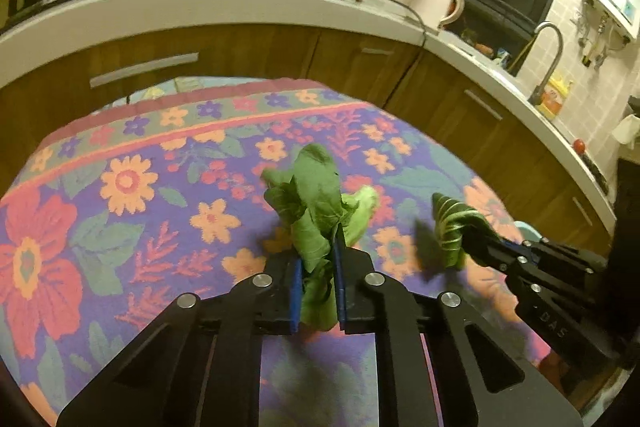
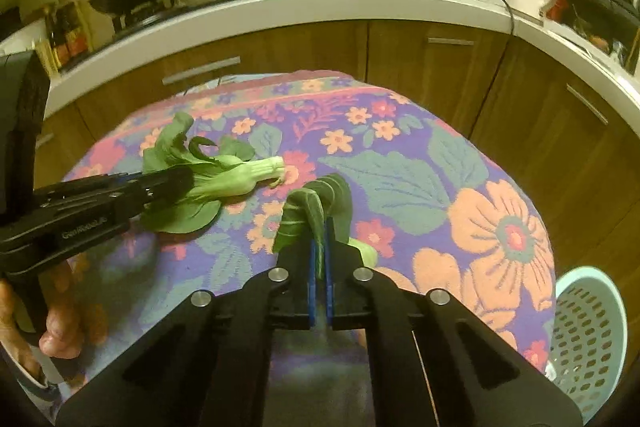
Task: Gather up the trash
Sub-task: 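Carry both bok choy leaves to the blue basket and release them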
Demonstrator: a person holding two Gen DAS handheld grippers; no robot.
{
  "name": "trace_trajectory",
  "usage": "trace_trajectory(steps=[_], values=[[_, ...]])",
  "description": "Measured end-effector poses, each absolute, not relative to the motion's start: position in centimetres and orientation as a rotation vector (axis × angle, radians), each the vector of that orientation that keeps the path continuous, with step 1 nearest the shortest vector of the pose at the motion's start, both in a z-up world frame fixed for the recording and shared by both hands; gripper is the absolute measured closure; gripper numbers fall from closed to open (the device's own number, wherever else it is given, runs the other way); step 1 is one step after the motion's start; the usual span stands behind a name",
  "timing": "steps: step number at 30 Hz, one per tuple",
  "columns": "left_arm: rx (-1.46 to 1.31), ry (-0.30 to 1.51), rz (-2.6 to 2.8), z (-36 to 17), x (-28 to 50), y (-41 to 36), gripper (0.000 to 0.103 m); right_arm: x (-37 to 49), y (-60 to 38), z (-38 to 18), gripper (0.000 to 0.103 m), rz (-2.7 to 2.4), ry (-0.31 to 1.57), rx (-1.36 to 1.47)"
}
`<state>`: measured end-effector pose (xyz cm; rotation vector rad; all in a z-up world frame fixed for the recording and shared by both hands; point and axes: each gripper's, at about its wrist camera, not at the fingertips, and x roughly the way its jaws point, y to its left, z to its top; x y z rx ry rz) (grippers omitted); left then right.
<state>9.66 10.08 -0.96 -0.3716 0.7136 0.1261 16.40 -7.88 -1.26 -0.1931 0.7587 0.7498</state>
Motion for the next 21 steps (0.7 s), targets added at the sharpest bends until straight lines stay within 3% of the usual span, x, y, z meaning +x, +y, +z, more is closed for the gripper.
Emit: trace_trajectory(steps=[14,21], values=[[-0.292,0.618,-0.099,4.4,10.5,1.0,0.094,15.7,-22.4,1.8,0.102,0.648,0.616,0.024],[-0.278,0.638,-0.211,3.7,12.9,-6.6,0.094,15.2,-29.9,1.4,0.102,0.495,0.611,0.013]])
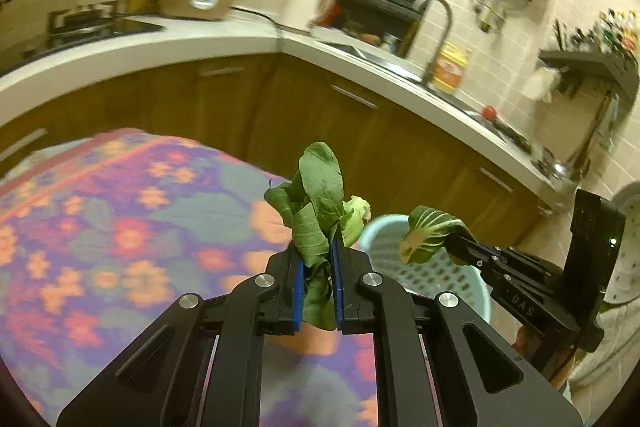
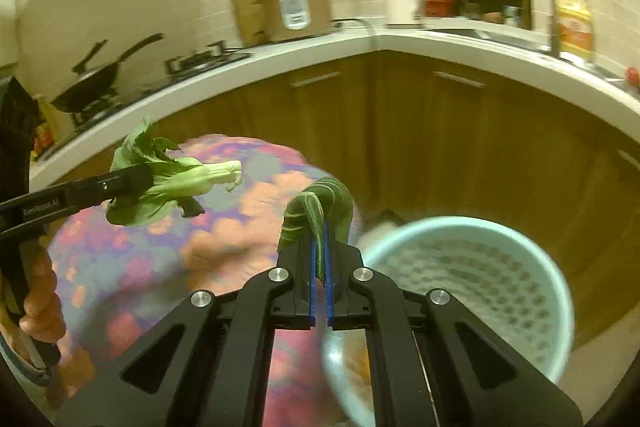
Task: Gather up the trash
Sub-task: 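Carry both bok choy leaves to the blue basket and release them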
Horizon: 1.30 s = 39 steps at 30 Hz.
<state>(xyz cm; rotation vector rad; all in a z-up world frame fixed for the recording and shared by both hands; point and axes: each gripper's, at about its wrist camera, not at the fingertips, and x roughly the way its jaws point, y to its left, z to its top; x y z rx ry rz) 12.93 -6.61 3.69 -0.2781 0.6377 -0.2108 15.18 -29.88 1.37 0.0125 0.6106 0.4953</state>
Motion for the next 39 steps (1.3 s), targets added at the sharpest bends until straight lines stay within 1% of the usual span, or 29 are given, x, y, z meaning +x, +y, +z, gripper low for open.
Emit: trace_trajectory(steps=[8,13,16,17,18,19,20,21,22,23,24,29,39], values=[[-0.268,0.727,-0.336,0.3,15.7,-14.9,0.094,15.3,-36.4,-0.8,0.102,0.333,0.675,0.046],[-0.234,0.749,-0.365,-0.8,16.1,-17.4,0.092,16.4,-38.5,-2.8,0.101,0.293,0.771,0.094],[-0.229,0.756,-0.382,-1.1,16.2,-17.8,0.088,16.6,-38.7,-4.1,0.100,0.277,0.818,0.082],[-0.228,0.754,-0.380,-1.2,16.2,-17.8,0.080,16.8,-38.6,-4.5,0.100,0.277,0.842,0.083],[-0.229,0.754,-0.384,-1.3,16.2,-17.7,0.065,17.0,-38.5,-5.1,0.096,0.282,0.877,0.089],[-0.231,0.751,-0.381,-1.2,16.2,-17.6,0.061,17.1,-38.3,-5.4,0.092,0.285,0.894,0.092],[-0.233,0.746,-0.380,-1.2,16.0,-17.5,0.061,17.0,-38.3,-5.7,0.089,0.284,0.902,0.093],[-0.234,0.747,-0.389,-1.2,15.9,-17.3,0.061,16.9,-38.3,-6.0,0.082,0.280,0.905,0.090],[-0.237,0.747,-0.396,-1.1,15.8,-17.1,0.061,16.6,-38.3,-6.2,0.069,0.274,0.906,0.085],[-0.236,0.746,-0.396,-1.0,15.6,-16.9,0.061,16.4,-38.2,-6.2,0.060,0.270,0.903,0.081],[-0.235,0.745,-0.395,-0.9,15.5,-16.8,0.061,16.1,-38.2,-6.1,0.049,0.262,0.895,0.077],[-0.230,0.718,-0.379,0.1,14.2,-15.6,0.061,14.3,-37.8,-4.3,0.049,0.263,0.832,0.069],[-0.234,0.622,-0.271,1.8,10.0,-10.5,0.061,10.6,-34.8,-0.3,0.049,0.320,0.697,0.057]])
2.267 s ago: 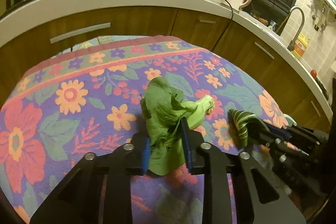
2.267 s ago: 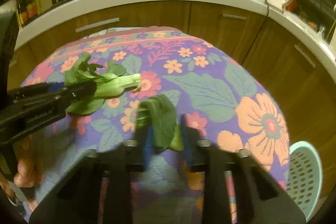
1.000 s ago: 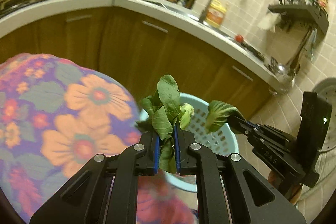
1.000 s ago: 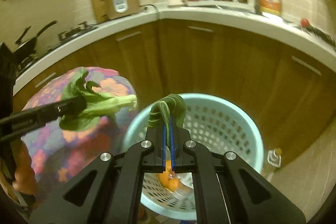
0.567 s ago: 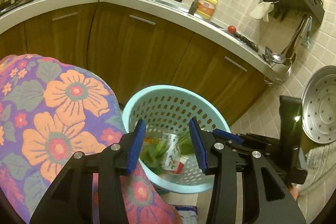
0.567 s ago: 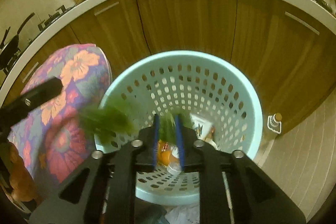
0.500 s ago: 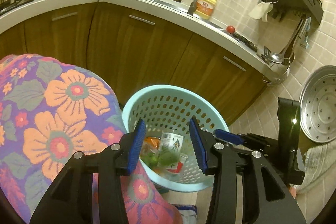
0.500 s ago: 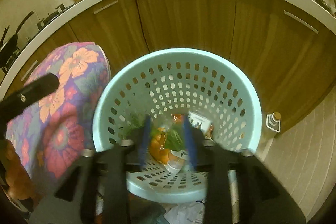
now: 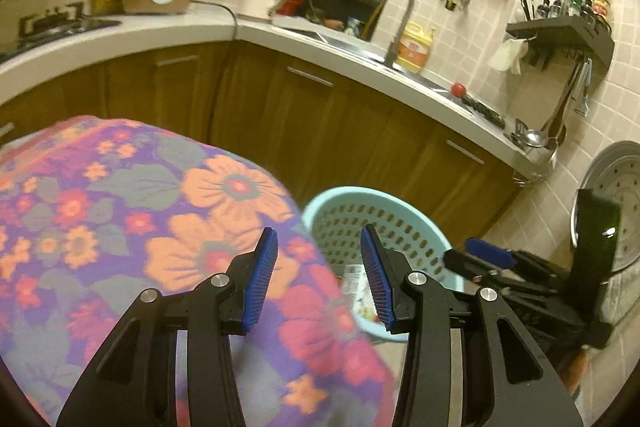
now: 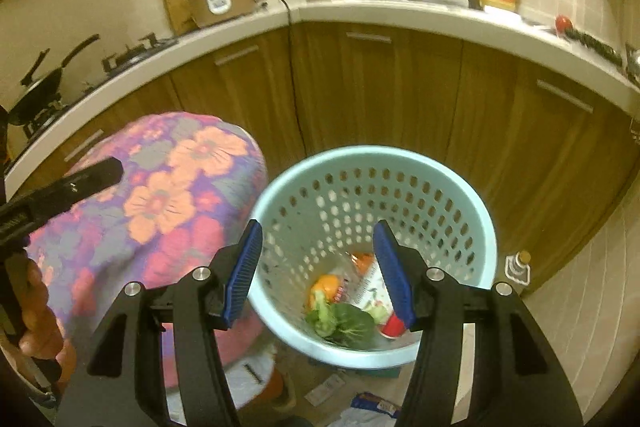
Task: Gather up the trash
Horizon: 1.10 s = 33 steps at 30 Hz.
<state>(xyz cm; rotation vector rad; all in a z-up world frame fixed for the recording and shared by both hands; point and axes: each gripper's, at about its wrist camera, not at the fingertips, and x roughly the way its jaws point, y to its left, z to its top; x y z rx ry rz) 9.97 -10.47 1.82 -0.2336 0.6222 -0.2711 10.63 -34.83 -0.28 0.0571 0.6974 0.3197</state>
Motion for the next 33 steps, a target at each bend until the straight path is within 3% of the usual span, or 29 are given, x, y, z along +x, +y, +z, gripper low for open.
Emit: trace_trajectory(steps=[7,13,24,33], values=[[-0.171,0.544,-0.117,1.5,6.9,-7.7,0.044,7.6,-32.1,0.5,0.048,0.299,0.601,0.030],[-0.122,0.471,-0.034,0.6,5.4,-6.3,0.034,5.5,-31.4,0.7,0.037,0.273,0.521,0.032],[-0.098,0.428,0.020,0.7,4.3,-6.5,0.021,5.2,-30.4,0.0,0.033,0.234,0.489,0.016],[-0.108,0.438,0.057,0.6,4.5,-6.2,0.018,5.5,-30.0,-1.1,0.032,0.209,0.492,0.000]])
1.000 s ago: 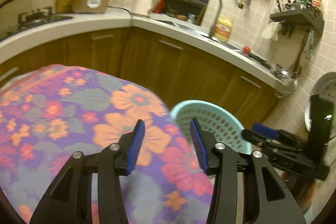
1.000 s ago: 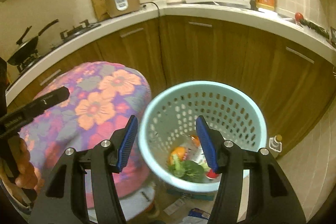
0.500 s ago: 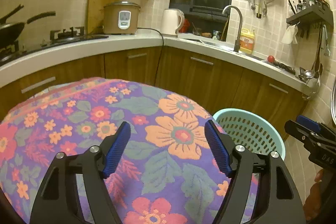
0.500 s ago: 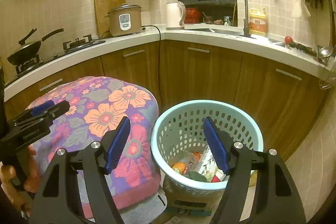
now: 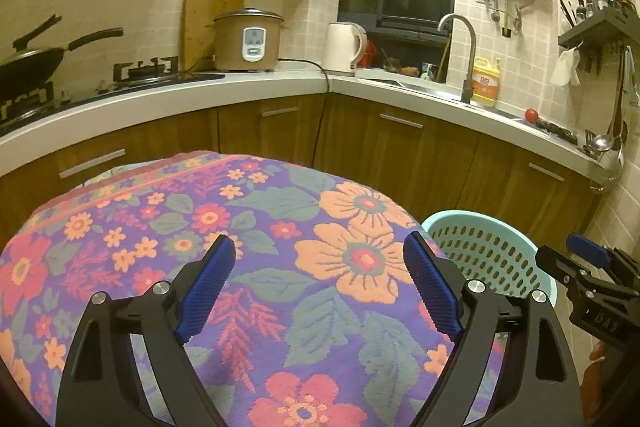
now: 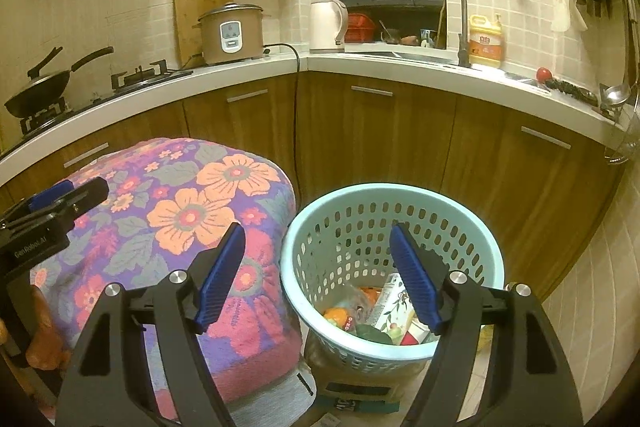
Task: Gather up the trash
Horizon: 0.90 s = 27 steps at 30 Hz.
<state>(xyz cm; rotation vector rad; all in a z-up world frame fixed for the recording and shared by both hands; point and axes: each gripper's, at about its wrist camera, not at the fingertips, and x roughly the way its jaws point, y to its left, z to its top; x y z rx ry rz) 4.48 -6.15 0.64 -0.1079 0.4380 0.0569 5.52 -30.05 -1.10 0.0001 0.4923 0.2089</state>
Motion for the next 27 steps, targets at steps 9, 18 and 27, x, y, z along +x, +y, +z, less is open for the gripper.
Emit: trace_trajectory(steps=[9,18,27], values=[[-0.108,0.438,0.043,0.6,4.6,-6.1,0.016,5.5,-30.1,-1.2,0.032,0.167,0.491,-0.034],[-0.109,0.439,0.044,0.6,4.6,-6.1,0.012,5.7,-30.7,-1.1,0.032,0.157,0.492,-0.015],[-0.113,0.444,0.048,0.5,4.7,-5.9,0.012,5.7,-30.7,-1.1,0.032,0.153,0.487,-0.016]])
